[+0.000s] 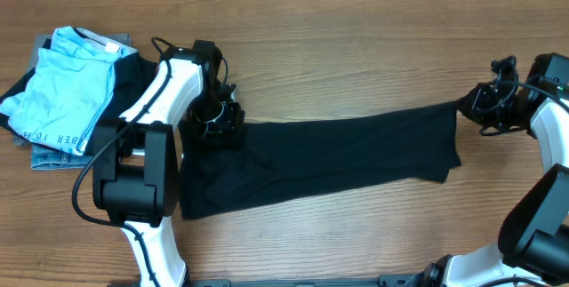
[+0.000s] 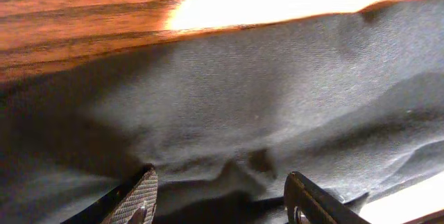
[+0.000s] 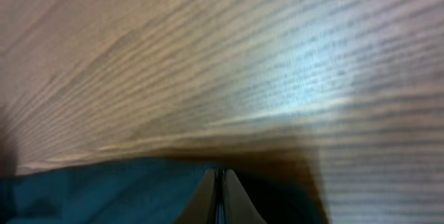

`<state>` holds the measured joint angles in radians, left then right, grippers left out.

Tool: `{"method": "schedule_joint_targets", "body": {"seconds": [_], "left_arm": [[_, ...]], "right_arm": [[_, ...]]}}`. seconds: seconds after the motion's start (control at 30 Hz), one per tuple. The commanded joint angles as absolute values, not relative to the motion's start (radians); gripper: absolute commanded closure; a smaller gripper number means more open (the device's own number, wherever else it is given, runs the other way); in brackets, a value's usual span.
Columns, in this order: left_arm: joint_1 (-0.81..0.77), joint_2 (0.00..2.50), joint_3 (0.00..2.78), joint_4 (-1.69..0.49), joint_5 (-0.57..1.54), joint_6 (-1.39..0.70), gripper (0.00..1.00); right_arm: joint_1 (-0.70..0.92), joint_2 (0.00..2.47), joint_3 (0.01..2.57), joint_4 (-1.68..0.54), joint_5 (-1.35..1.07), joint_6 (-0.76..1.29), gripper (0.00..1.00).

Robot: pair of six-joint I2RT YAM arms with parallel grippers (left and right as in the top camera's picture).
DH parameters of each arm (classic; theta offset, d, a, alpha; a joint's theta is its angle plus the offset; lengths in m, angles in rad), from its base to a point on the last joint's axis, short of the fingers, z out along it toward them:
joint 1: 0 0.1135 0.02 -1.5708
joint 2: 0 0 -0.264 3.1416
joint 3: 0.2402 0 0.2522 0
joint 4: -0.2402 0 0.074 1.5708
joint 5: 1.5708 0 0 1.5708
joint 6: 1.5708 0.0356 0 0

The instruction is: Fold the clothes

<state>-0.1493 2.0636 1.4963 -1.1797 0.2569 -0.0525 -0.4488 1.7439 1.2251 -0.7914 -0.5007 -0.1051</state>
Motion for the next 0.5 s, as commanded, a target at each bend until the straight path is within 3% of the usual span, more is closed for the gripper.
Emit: {"method": "schedule_joint_targets", "body": {"seconds": [0.0, 0.07, 0.2, 0.27, 0.33, 0.47], "left_arm": [[-0.151, 2.053, 1.488, -1.177, 0.244, -0.060, 0.38], [-0.151, 2.053, 1.488, -1.177, 0.244, -0.060, 0.38], [-0.151, 2.053, 1.488, -1.177, 0.244, -0.060, 0.38], [-0.151, 2.053, 1.488, -1.177, 0.244, -0.060, 0.38], [-0.151, 2.053, 1.488, -1.177, 0.244, -0.060, 0.38], [-0.151, 2.053, 1.488, -1.177, 0.244, -0.060, 0.38]], "right_arm": [[-0.438, 1.747, 1.252, -0.778, -0.524, -0.106, 0.87], [-0.438, 1.747, 1.252, -0.783, -0.495, -0.105, 0.58], [-0.438, 1.747, 1.252, -0.794, -0.386, -0.105, 0.34], [-0.438, 1.747, 1.252, -0.811, -0.346, -0.105, 0.34], [-0.438, 1.747, 1.252, -0.845, -0.323, -0.105, 0.40], [-0.438, 1.747, 1.242, -0.947, -0.300, -0.104, 0.62]]}}
